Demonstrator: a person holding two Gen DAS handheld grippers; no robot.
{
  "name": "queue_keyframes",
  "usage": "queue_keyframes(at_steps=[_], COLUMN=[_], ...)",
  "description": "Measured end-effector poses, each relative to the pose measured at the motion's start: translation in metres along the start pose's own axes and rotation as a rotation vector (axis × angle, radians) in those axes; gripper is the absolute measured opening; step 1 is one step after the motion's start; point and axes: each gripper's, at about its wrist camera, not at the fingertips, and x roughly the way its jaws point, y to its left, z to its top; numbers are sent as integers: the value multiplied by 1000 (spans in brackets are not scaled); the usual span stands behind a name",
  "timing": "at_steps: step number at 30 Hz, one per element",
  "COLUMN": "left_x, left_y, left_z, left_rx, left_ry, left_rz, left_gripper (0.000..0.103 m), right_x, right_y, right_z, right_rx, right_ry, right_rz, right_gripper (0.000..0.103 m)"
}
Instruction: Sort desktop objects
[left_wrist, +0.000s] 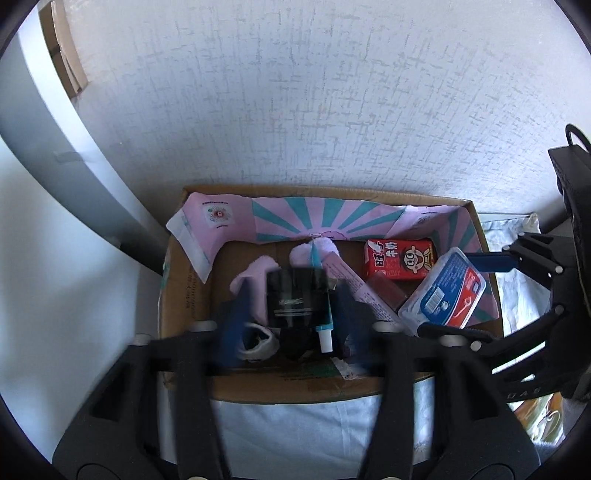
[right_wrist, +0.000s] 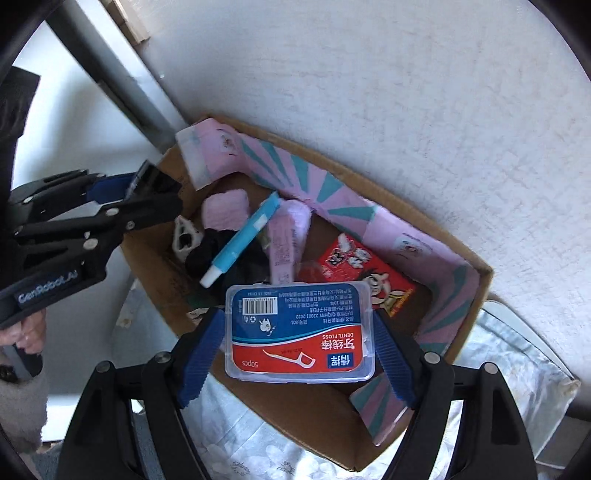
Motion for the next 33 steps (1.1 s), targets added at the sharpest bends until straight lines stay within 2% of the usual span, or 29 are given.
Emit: queue_keyframes(at_steps=[1,4,5,6,16,19,23,26,29,33], left_x=[0,-3,-3,-4,-32,-41,-58,-67,-78,-92], left_y=[-1,0,1,1,-12,-15,-19,-29,-49,-84], left_z=[1,5,5,5,0,1,1,1,1,1], left_rx=[-11,-47,-56,-63,-53,-48,-59,-75,-83,-46], left_ry=[4,11,19,23,-38,-21,-32,-3,-22,-50], left_rz=[22,8,-3,-15,-6,-12,-4,-41,-67,-83], left_gripper=[95,103,103,103,103,103,103,103,103,103], right_x=[1,0,-2,-3,-26,-33,-43,-54,-65,-85], right_y=[0,2,4,4,6,4,5,3,-9,-23], right_z=[0,-3,-4,-5,-12,-17,-31,-47,-64,-87], right_rx=[3,-5,-7,-9,-34,-34,-83,-115,-55,28], right_ry=[15,19,9,3,-40,-51,-34,-36,6,-3], right_rz=[-9,-26,-40,-46,-65,-84,-231,-275,-281,-283], right_gripper=[79,90,101,103,103,103,103,103,103,103])
